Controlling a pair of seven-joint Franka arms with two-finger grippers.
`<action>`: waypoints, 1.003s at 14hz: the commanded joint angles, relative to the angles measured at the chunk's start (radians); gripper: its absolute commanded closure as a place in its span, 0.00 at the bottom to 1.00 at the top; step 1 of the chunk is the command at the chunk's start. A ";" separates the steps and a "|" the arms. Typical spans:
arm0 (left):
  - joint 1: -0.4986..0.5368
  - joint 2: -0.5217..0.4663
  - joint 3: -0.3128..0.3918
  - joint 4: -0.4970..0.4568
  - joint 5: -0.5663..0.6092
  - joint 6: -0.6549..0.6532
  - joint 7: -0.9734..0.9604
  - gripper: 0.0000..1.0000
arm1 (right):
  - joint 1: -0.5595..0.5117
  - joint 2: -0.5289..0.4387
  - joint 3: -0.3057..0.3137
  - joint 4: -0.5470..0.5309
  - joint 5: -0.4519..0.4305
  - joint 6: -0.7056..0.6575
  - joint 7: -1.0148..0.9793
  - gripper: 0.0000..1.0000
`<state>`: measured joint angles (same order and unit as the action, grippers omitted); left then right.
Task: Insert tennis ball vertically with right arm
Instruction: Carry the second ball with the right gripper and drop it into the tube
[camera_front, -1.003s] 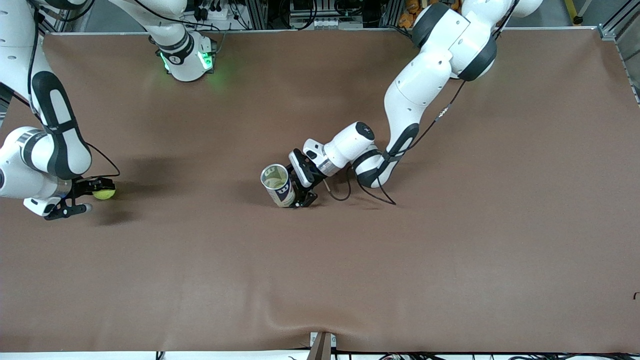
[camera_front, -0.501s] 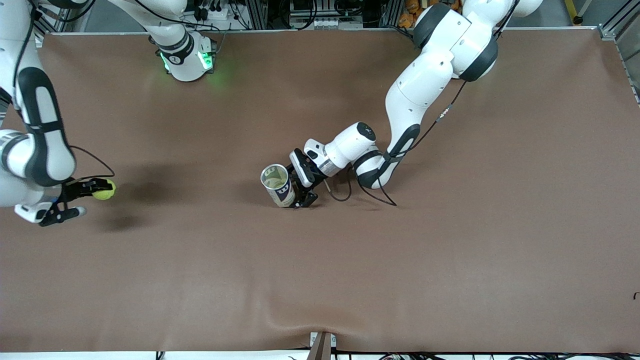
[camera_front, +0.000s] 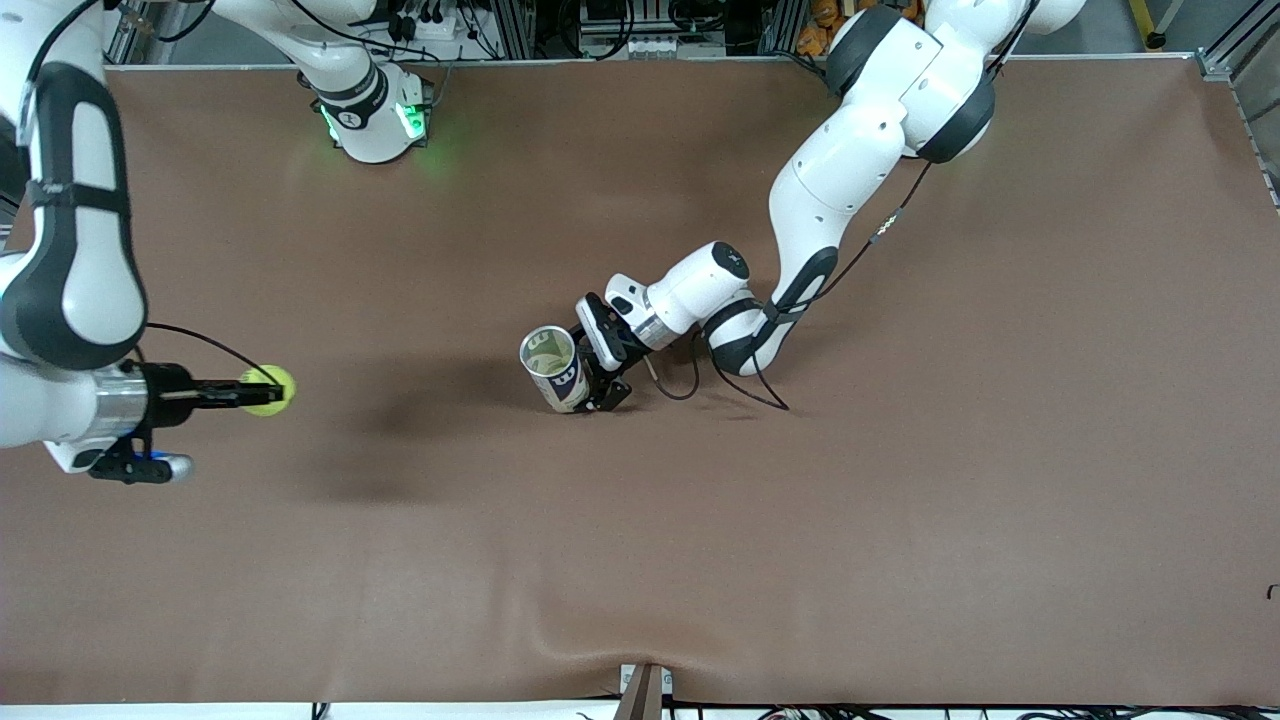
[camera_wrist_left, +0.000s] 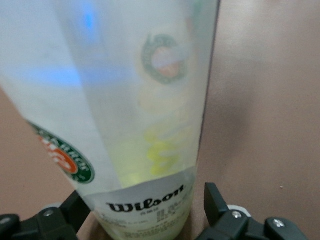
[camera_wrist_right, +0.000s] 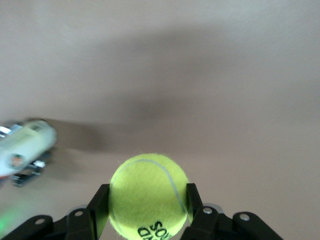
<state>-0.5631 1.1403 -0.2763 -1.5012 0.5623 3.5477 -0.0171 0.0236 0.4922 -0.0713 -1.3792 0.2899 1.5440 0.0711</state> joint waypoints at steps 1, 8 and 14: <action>0.008 -0.016 -0.004 -0.014 0.019 0.010 -0.001 0.02 | 0.132 -0.029 -0.007 0.057 0.021 -0.053 0.330 1.00; 0.008 -0.016 -0.004 -0.016 0.019 0.010 -0.001 0.03 | 0.475 -0.027 -0.010 0.123 0.023 0.052 0.902 1.00; 0.008 -0.019 -0.004 -0.013 0.019 0.010 -0.001 0.03 | 0.593 0.032 -0.012 0.114 0.011 0.168 1.044 1.00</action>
<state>-0.5627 1.1402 -0.2776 -1.5000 0.5623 3.5485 -0.0171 0.5947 0.4988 -0.0660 -1.2792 0.3002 1.7133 1.0982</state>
